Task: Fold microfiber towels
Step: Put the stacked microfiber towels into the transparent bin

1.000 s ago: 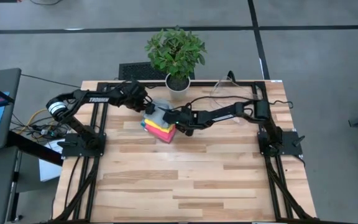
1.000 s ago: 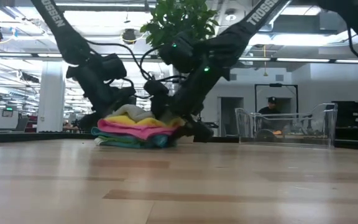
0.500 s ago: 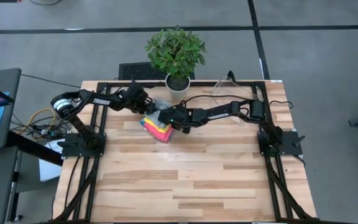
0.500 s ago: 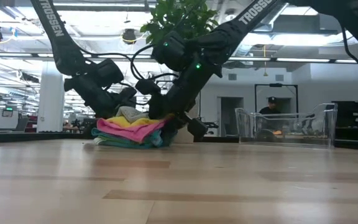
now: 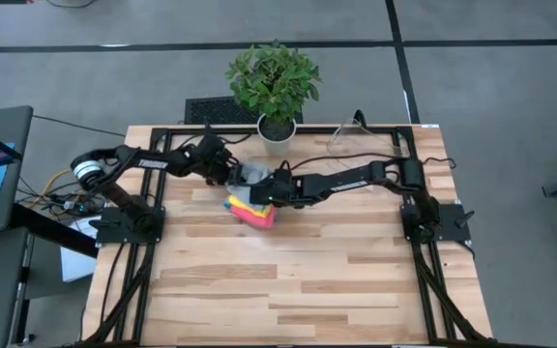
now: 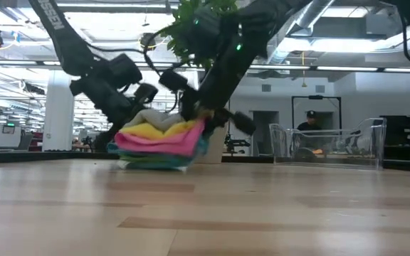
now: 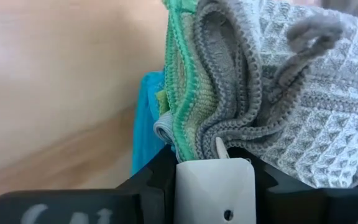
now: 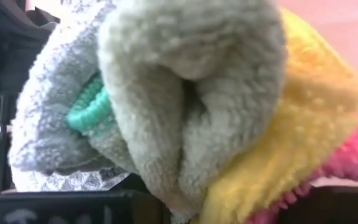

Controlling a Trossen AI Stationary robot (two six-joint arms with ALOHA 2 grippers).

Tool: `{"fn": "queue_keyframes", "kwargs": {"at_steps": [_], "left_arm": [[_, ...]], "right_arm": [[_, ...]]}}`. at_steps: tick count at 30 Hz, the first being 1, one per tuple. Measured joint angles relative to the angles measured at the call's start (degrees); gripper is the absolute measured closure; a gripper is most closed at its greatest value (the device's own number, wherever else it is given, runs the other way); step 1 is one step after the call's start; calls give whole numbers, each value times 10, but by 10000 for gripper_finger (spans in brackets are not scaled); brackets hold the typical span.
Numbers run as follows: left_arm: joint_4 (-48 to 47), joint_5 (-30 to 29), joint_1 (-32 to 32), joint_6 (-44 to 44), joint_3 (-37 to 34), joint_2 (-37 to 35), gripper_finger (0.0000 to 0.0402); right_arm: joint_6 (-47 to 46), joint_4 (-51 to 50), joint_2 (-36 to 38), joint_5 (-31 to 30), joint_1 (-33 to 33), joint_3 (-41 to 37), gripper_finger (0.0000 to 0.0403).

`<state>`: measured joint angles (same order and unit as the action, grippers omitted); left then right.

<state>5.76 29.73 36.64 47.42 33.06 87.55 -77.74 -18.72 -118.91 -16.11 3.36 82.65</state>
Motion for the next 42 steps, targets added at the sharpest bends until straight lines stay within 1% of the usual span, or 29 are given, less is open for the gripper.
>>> {"fn": "queue_keyframes", "kwargs": {"at_steps": [5, 9, 11, 14, 18, 22, 24, 27, 31, 33, 37, 42], "left_arm": [[10, -41, -72, 61, 6, -17, 319], [15, -80, -116, 83, 38, -17, 320], [16, -103, -132, 97, 57, -17, 320], [15, -121, -149, 113, 93, -17, 321], [13, -139, -165, 122, 159, 9, 321], [6, -155, -182, 130, 243, 69, 321], [3, -156, -191, 132, 294, 109, 321], [-19, -154, -194, 126, 375, 156, 321], [-92, -167, -192, 96, 486, 200, 321], [-108, -170, -191, 86, 538, 223, 321], [-118, -170, -185, 72, 649, 285, 321], [-160, -167, -168, 52, 811, 385, 322]], "right_arm": [[1, -75, 39, -6, -15, 0, 267], [-3, -136, 78, -26, -29, -13, 267], [-15, -149, 104, -32, -32, -37, 267], [-39, -147, 160, -45, -40, -90, 267], [-61, -148, 244, -72, -48, -161, 267], [-66, -171, 314, -81, -44, -207, 267], [-77, -197, 341, -95, -44, -222, 267], [-80, -259, 373, -110, -41, -223, 268], [-83, -330, 414, -133, -35, -221, 268], [-83, -367, 441, -147, -27, -220, 268], [-74, -437, 498, -170, 8, -219, 268], [-16, -469, 539, -176, 77, -220, 268]]}}
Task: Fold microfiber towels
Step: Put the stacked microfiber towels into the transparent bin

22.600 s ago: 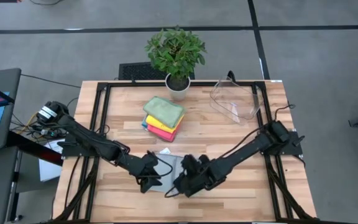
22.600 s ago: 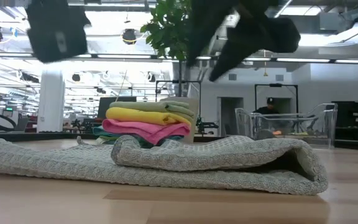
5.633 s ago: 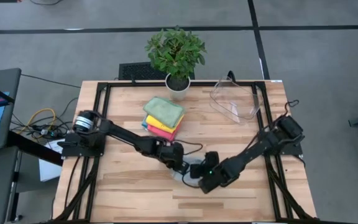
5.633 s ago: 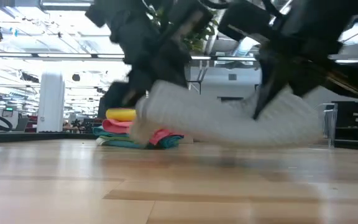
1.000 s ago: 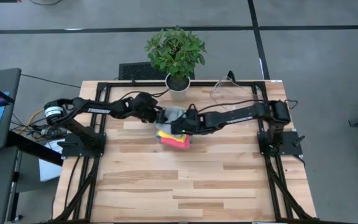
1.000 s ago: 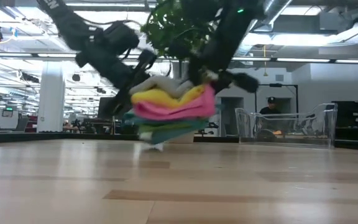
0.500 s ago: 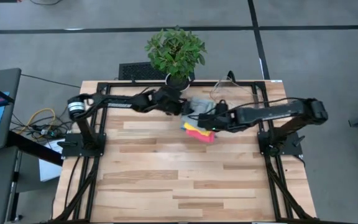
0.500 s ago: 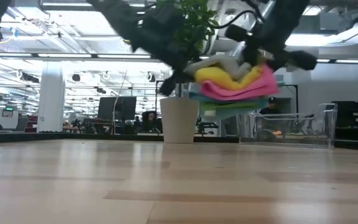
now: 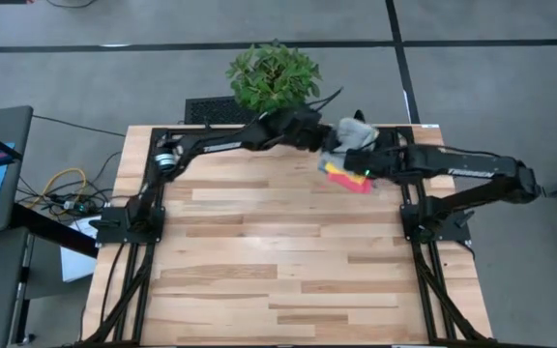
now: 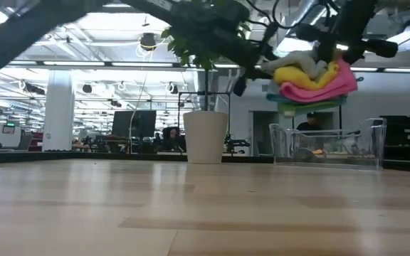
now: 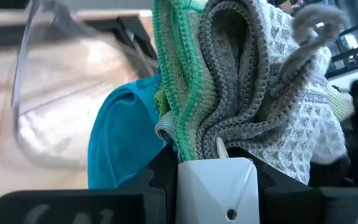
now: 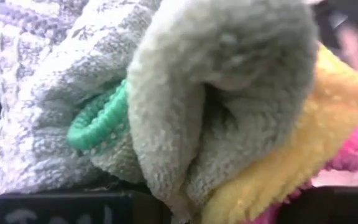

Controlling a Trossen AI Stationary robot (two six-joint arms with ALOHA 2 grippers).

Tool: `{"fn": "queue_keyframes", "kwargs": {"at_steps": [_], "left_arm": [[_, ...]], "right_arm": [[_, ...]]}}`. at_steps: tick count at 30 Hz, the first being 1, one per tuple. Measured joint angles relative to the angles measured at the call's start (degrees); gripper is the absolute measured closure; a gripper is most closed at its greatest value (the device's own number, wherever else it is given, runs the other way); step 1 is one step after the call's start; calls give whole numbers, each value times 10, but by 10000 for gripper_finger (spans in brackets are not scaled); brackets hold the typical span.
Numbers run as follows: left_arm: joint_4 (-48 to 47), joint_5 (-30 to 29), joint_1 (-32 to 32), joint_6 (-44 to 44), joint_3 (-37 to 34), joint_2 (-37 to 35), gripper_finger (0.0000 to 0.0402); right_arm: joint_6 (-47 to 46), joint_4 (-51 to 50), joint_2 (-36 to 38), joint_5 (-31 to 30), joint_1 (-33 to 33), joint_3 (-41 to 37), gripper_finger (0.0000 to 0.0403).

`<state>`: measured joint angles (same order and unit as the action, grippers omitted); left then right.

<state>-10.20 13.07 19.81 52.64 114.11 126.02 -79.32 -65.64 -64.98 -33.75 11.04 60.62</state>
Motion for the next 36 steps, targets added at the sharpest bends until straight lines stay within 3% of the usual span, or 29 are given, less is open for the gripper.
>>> {"fn": "queue_keyframes", "kwargs": {"at_steps": [6, 9, 13, 22, 28, 36], "left_arm": [[-66, 14, 18, -10, 206, 128, 323], [8, 28, 23, 33, 181, 143, 323], [3, 15, 27, 36, 181, 157, 324], [13, -16, 33, 4, 182, 195, 326], [28, -25, 36, 6, 184, 216, 326], [-10, -38, 40, -6, 184, 218, 326]], "right_arm": [[53, -29, 0, -19, 68, 0, 268], [70, -52, 0, -28, 92, 0, 268], [92, -37, 2, -17, 128, -26, 268], [89, 144, 2, 9, 165, -168, 272], [133, 189, -22, 21, 199, -180, 272], [116, 236, -63, 62, 210, -201, 272]]}}
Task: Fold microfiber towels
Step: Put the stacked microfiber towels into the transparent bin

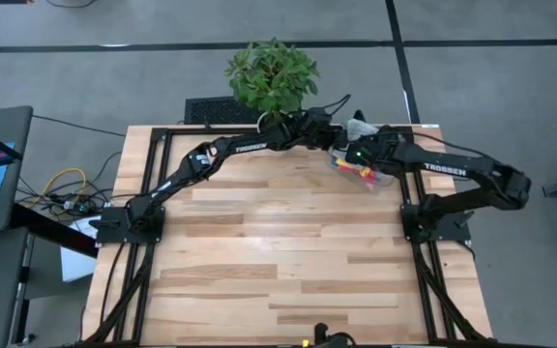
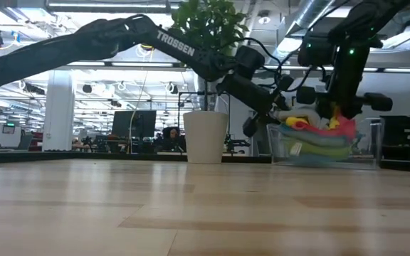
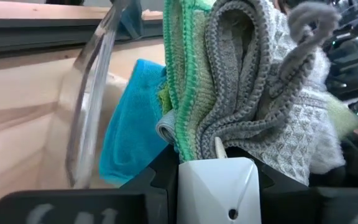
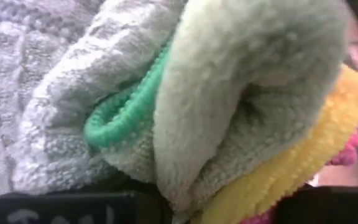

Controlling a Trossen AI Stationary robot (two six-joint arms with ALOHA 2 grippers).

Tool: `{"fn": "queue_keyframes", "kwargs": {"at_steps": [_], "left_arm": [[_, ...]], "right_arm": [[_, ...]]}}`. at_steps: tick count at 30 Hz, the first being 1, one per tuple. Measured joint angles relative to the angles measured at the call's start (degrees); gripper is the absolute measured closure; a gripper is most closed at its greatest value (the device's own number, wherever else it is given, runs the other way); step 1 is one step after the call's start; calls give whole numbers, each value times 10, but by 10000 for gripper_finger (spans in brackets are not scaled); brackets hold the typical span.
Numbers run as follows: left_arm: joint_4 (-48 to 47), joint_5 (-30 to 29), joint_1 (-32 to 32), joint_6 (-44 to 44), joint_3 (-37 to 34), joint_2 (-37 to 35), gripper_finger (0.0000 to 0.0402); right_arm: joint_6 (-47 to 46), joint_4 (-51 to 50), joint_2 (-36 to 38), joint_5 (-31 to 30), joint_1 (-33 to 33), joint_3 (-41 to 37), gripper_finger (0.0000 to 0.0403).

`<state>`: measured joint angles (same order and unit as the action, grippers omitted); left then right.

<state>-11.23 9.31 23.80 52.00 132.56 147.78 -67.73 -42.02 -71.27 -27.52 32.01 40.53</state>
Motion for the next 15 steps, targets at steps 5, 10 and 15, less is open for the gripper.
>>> {"fn": "queue_keyframes", "kwargs": {"at_steps": [5, 10, 15], "left_arm": [[9, 17, -3, -6, 3, 12, 316], [-32, 33, -3, -24, 3, 15, 311], [-34, 67, -2, -33, 4, 16, 312]], "right_arm": [[-44, 8, -21, 12, 0, -9, 272], [-44, 19, -36, 32, -9, -10, 273], [-94, 2, -50, 26, -42, -9, 236]]}}
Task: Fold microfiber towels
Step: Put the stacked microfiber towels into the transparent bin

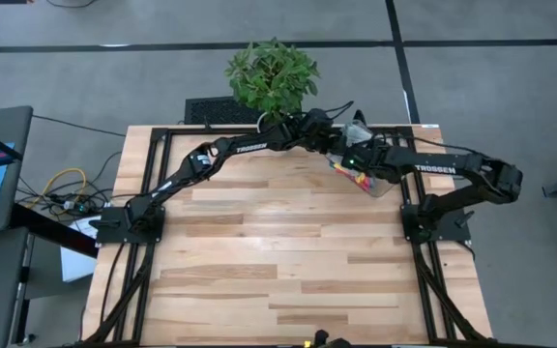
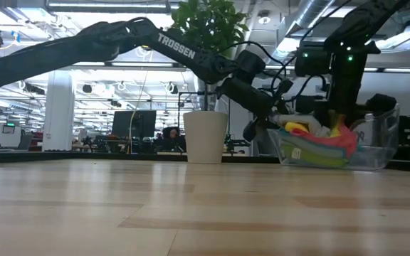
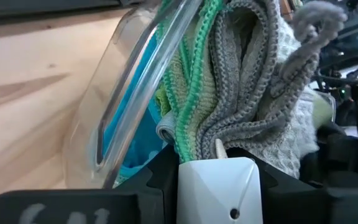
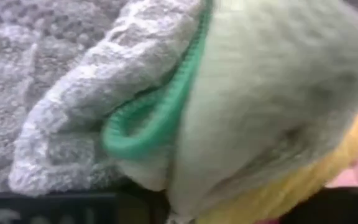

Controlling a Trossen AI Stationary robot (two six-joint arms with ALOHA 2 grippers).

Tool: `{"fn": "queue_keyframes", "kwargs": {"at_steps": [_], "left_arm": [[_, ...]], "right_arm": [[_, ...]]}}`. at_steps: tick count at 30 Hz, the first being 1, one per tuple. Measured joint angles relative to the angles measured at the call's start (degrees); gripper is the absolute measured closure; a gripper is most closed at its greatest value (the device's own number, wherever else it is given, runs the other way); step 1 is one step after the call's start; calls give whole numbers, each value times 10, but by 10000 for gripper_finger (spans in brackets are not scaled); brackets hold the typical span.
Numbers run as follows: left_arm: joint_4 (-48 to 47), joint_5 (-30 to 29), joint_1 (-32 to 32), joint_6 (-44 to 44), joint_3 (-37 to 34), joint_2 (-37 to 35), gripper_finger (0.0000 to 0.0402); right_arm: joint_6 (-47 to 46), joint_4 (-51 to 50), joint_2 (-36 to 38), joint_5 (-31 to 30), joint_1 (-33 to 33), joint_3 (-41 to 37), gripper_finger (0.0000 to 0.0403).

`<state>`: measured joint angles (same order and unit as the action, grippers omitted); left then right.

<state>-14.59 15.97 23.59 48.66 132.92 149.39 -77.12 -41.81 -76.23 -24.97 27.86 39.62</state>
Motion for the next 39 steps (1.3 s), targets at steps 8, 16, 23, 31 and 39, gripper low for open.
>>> {"fn": "queue_keyframes", "kwargs": {"at_steps": [8, 16, 23, 31, 39], "left_arm": [[15, 22, 2, -17, 19, 3, 287], [60, 58, 13, 4, 20, 1, 220], [47, 72, 23, 21, 21, -2, 167], [16, 78, 28, 2, 22, -8, 150], [-31, 100, 44, -15, 20, -21, 150]], "right_arm": [[6, -34, 35, 16, -2, -4, 125], [13, -102, 128, 18, 16, -6, 97], [26, -125, 202, 22, 19, -5, 97], [86, -143, 263, 9, 11, 66, 97], [128, -42, 222, 11, 8, 95, 97]]}}
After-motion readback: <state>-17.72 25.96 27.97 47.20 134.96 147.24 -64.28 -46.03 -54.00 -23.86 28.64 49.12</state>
